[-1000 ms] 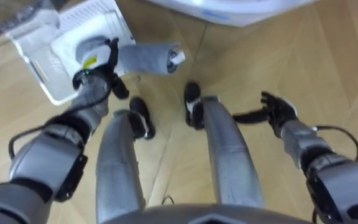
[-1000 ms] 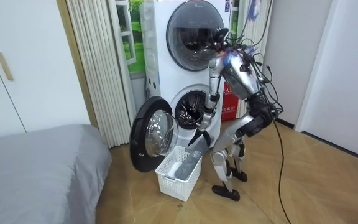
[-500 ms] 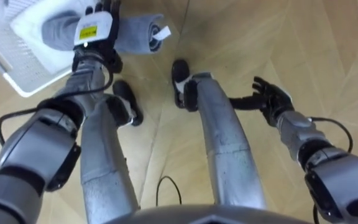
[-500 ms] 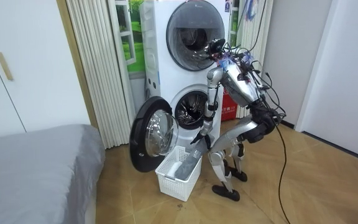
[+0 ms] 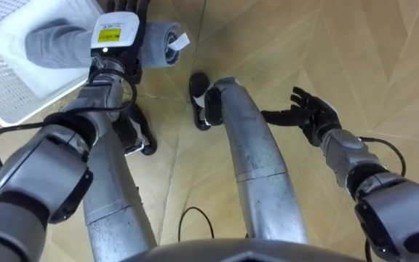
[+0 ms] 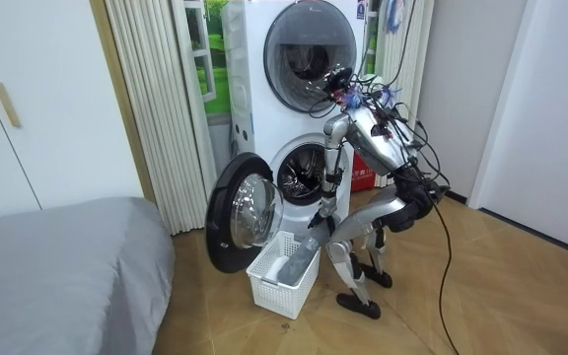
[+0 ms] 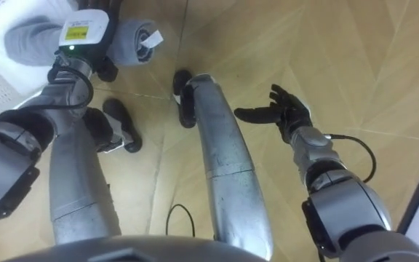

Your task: Put towel into washing machine

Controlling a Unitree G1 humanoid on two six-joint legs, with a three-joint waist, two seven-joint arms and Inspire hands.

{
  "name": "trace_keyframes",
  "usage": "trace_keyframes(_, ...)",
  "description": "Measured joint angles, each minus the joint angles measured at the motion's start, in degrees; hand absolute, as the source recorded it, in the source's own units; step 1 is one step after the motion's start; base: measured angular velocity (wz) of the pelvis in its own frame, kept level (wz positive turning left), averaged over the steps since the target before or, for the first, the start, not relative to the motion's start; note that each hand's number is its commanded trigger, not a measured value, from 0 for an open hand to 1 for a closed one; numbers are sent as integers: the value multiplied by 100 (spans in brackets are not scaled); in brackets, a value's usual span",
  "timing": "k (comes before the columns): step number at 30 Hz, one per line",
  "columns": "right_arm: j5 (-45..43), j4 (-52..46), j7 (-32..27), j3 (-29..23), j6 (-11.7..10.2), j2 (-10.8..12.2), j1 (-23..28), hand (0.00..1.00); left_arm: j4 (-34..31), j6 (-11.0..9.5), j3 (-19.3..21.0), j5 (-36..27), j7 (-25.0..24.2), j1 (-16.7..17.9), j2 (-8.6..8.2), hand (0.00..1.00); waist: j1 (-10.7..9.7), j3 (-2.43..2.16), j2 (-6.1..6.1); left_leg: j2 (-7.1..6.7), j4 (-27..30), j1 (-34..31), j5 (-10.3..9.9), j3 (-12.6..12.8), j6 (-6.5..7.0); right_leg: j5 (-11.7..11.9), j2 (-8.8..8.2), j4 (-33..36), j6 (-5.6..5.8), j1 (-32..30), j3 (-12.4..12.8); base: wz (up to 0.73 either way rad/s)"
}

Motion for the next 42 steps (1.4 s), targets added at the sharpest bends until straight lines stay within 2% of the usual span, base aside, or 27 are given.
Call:
trace_keyframes(4,40,4,30,1,-24,-2,0,0,2,-58,-10,-51,-48,-11,-2,100,-31,5,-46,5,22,-1,-22,-1,4,-4,9,4,7,-1,1,-2)
trace_keyframes(8,114,5,118,104,-80,-3,0,0,8,-65,-22,-245,-126,-17,3,100,-31,3,-50,-2,28,-1,-33,-1,18,-7,5,7,12,-2,4,0)
trace_keyframes(16,113,-185,97,118,-57,-5,130,0,4,-65,12,-265,-232,-84,46,100,-34,-9,-68,-12,86,39,-66,-29,24,-10,6,42,18,53,-5,0)
trace_keyframes(21,72,-177,2,168,-81,-2,221,0,1,-189,-15,-281,-241,91,-6,100,-20,-15,-79,-41,11,420,-80,0,40,-33,3,-23,60,415,27,1)
trace_keyframes(23,79,-155,-94,208,-123,3,319,0,1,-311,-20,-393,-226,241,-53,100,19,-16,-80,-54,-120,721,-78,21,41,-32,0,-148,75,704,41,0)
trace_keyframes(26,-20,-178,-201,226,-128,61,399,0,-4,-385,4,-631,-217,352,-97,100,53,-18,-77,-35,-429,1104,-11,47,17,44,12,-476,101,1091,17,-5)
trace_keyframes(30,-452,-176,-433,224,-136,60,424,0,-8,-591,47,-854,-75,370,-172,100,284,-23,-70,-8,-817,1540,67,138,4,172,69,-905,109,1512,9,-13)
trace_keyframes(32,-803,-252,-603,217,-149,66,446,0,-9,-670,92,-888,57,420,-267,100,437,-35,-44,-1,-1044,1879,83,202,-7,208,95,-1134,116,1822,24,-11)
trace_keyframes(36,-1144,-615,-883,100,-187,72,509,0,-66,-739,278,-914,317,480,-401,100,623,-75,22,-42,-1352,2304,111,265,-12,209,37,-1396,117,2224,-27,1)
trace_keyframes(38,-1297,-738,-1016,92,-251,88,432,0,-91,-770,273,-1166,520,500,-496,100,666,-86,45,-118,-1581,2607,167,312,-3,209,-119,-1517,117,2484,-139,6)
trace_keyframes(42,-1383,-966,-1222,71,-343,216,359,0,-563,-774,348,-1571,708,732,-543,100,802,-101,73,-119,-1729,2927,196,333,1,209,-135,-1666,117,2808,-173,3)
